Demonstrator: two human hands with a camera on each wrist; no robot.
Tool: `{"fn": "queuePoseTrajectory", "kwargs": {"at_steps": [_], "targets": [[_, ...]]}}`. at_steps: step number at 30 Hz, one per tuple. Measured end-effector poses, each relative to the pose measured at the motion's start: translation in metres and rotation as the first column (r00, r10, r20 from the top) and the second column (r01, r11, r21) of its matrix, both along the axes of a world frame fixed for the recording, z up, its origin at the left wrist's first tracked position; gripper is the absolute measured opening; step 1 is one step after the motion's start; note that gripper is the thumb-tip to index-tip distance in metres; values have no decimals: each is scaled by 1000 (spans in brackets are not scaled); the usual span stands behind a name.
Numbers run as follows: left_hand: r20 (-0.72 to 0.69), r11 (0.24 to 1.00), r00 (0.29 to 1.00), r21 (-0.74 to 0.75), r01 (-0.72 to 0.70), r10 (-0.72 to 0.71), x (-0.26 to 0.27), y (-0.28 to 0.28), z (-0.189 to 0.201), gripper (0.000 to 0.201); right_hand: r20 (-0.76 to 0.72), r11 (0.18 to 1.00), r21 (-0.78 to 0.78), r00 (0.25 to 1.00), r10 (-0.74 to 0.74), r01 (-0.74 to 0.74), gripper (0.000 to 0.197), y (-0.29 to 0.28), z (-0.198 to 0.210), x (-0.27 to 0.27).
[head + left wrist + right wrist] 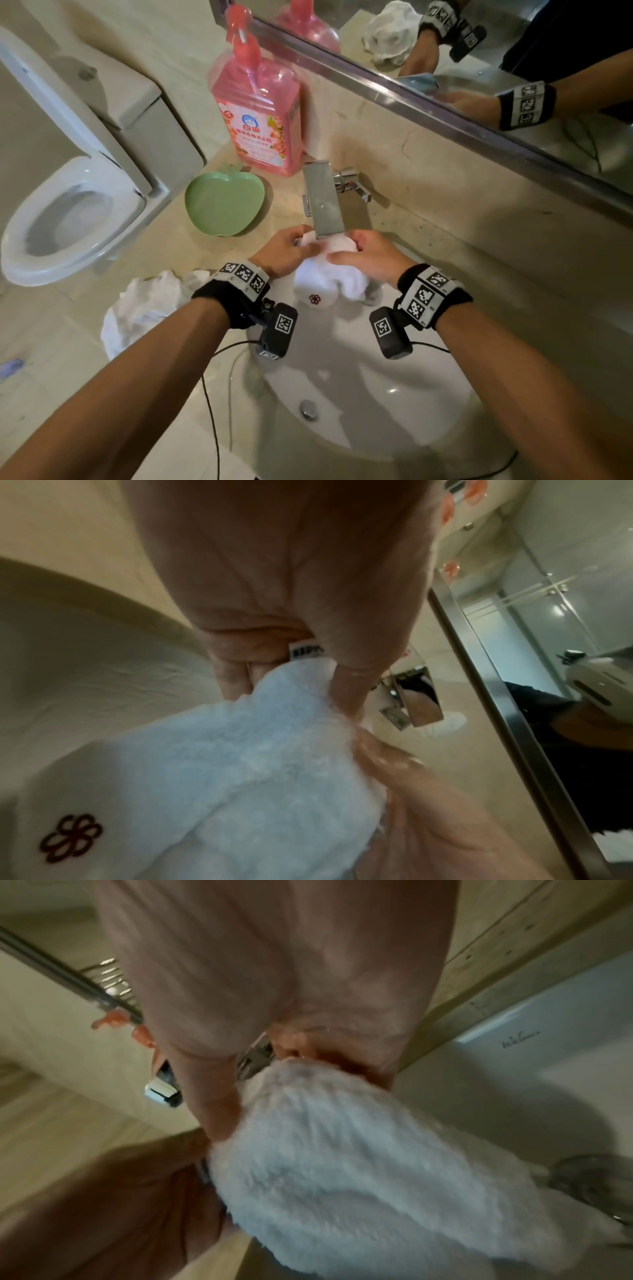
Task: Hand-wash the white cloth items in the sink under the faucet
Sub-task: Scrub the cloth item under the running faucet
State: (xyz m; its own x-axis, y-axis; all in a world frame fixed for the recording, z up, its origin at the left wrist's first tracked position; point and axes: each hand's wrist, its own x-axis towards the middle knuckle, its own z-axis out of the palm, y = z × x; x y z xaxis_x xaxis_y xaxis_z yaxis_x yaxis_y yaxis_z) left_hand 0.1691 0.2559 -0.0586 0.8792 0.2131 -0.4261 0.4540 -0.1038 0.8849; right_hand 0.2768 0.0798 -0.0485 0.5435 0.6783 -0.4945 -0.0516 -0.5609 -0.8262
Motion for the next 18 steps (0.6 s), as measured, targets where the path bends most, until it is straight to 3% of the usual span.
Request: {"fn": "queuePoseTrajectory", "kwargs": {"at_steps": [3,6,8,10,13,14,16,18], "targets": [[31,992,992,44,119,-121,11,-3,-2,22,76,997,-50,995,62,-58,27,5,-3,-7],[-62,998,998,56,-8,11,12,8,-13,17,137,996,-65,989,-54,63,32,10,-6,-7],[-113,999,993,-15,31,-33,5,15,-21,16,156,990,-59,981,-116,126,30,14,-9,-4],[-67,993,991,-2,116,-116,-1,17,-26,15,154,992,-55,983,-101,110,24,16,-9,-1],[49,987,988,70,145,-149,4,15,-25,7,159,994,-109,986,46,-29,10,9,-11,6],[63,983,983,74,169,-174,9,12,-23,13,140,993,-117,989,50,-34,8,4,-12,8],[88,975,971,29,222,-224,17,6,-18,23,34,994,-106,999,39,-36,13,-2,-12,8],[90,975,971,-19,223,-221,20,-1,-11,27,51,991,-128,998,44,-37,25,-2,-11,7]]}}
